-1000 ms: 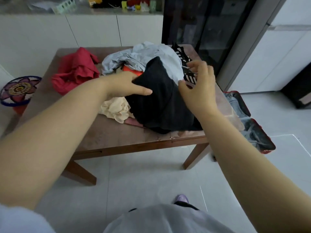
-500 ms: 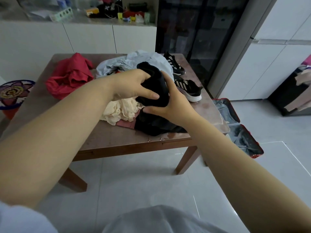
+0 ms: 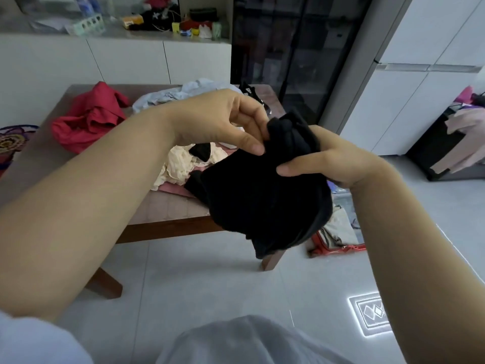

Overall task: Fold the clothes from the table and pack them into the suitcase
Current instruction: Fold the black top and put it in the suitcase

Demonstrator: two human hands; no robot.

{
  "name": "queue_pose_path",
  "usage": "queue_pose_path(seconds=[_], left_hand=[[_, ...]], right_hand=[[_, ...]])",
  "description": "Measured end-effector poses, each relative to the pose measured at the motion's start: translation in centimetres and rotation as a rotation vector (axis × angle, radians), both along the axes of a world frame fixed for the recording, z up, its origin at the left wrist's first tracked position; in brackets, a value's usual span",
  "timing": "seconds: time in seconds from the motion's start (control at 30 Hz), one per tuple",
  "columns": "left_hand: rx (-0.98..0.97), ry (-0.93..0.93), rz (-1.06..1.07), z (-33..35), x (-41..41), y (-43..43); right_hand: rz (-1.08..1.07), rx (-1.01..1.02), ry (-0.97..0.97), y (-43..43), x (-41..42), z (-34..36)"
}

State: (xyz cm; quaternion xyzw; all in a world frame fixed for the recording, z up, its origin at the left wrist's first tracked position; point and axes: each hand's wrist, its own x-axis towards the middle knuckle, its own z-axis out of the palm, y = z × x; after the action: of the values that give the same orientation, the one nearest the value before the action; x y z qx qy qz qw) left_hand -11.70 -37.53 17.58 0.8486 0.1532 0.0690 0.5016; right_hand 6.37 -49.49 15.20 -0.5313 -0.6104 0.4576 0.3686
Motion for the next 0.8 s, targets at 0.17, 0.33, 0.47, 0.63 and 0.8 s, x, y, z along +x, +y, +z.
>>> queue_pose_path(seconds=[0.17,0.33,0.47,0.63,0.8], left_hand=[[0.033,-0.170,-0.012,1.4,0.5,-1.1],[0.242,-0.269,0.330,-0.8,0.8,-0.1],[0.233,-0.091,0.495,-4.3,0.5,0.6],[-0.148,0.018,0.620,-7.2,1.8,0.2],[-0.239,0.289,0.132,-12.5,3.1,-1.7]], right_hand=[[-0.020,0.145,0.162,-1.3,0.9,1.5],[-0.227,0.194,0.069,-0.4,0.2,0.4],[-0.307,0.206,-0.033,0.4,-0.3,-0.9],[-0.402,0.177,0.053,1.1,0.3,-1.4],[-0.476,0.230,0.057,0.7,2.0,-0.4]])
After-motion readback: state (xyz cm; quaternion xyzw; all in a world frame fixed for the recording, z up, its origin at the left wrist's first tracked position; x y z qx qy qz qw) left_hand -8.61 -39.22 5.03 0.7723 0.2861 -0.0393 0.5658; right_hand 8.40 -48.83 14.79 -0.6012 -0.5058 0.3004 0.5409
